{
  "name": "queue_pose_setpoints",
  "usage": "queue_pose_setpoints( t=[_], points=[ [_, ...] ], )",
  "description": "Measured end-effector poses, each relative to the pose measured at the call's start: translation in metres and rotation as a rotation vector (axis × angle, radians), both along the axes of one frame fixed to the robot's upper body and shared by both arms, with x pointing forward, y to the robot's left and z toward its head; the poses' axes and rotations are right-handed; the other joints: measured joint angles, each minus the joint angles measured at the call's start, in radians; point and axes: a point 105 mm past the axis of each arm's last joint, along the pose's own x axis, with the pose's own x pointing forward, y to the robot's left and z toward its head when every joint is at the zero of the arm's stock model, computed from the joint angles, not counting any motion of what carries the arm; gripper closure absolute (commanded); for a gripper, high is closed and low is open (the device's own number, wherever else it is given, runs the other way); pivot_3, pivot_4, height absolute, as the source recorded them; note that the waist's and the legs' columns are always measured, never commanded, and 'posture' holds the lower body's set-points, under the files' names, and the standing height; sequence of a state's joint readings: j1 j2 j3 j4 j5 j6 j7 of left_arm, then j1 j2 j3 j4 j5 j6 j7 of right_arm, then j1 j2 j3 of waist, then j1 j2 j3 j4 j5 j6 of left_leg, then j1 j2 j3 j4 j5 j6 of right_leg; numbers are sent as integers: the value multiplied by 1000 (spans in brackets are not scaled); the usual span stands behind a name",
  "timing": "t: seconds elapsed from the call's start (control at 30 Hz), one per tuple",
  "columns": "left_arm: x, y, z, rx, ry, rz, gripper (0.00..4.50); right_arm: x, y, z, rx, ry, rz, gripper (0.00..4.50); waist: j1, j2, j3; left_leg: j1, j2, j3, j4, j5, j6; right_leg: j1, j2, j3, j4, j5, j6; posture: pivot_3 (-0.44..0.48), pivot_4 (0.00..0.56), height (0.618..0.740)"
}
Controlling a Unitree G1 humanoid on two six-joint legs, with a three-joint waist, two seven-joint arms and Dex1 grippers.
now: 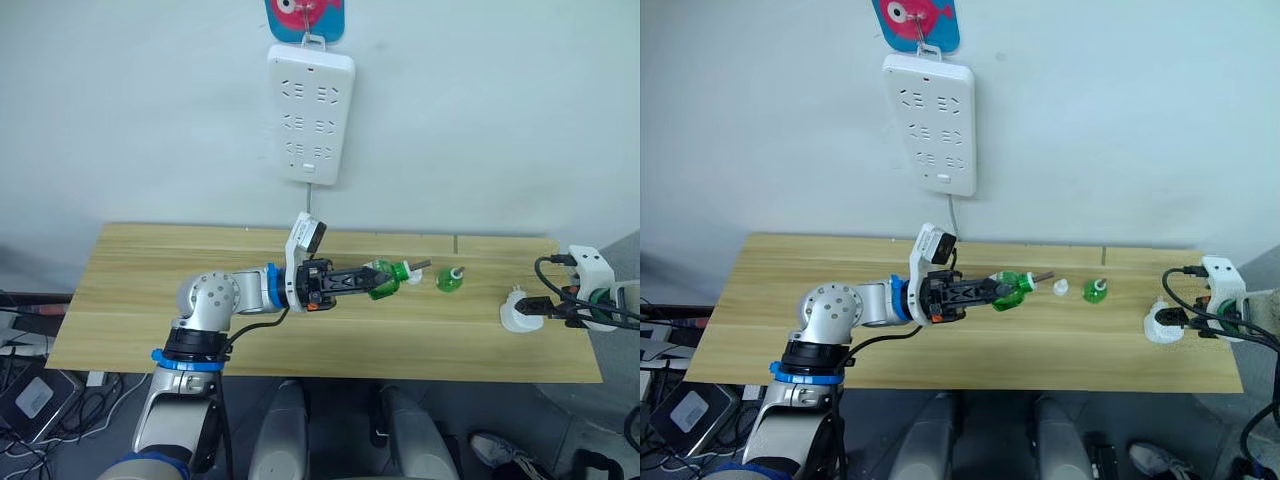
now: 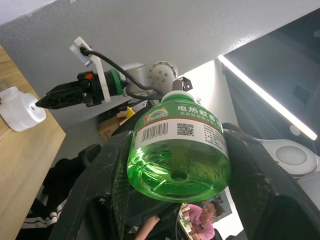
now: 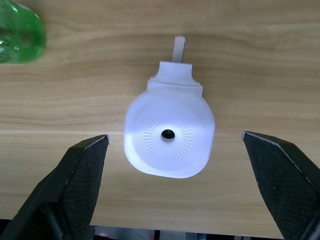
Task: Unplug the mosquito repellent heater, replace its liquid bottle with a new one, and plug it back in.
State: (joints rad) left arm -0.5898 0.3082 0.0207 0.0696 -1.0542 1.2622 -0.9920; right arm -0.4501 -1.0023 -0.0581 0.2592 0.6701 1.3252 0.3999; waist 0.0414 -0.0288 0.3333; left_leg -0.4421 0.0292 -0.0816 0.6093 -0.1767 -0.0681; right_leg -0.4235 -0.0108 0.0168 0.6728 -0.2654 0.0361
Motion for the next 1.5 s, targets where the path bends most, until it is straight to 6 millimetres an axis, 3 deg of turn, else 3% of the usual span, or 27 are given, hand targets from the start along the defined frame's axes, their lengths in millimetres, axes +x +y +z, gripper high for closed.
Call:
queue_pose_setpoints(
  t=[1.3, 1.5],
  points=[
    [-8, 3, -6, 45, 3, -36, 2150, 8, -8, -30, 9, 29, -18, 29, 15, 1, 26, 0, 0, 0, 0, 0, 0, 0, -1, 0, 0, 0, 0, 248, 383, 740],
    [-9, 3, -7, 46, 6, -39, 2150, 9, -12, -27, 7, 20, -9, 1500, 15, 1, 27, 0, 0, 0, 0, 0, 0, 0, -1, 0, 1, 0, 0, 238, 382, 740]
  ],
)
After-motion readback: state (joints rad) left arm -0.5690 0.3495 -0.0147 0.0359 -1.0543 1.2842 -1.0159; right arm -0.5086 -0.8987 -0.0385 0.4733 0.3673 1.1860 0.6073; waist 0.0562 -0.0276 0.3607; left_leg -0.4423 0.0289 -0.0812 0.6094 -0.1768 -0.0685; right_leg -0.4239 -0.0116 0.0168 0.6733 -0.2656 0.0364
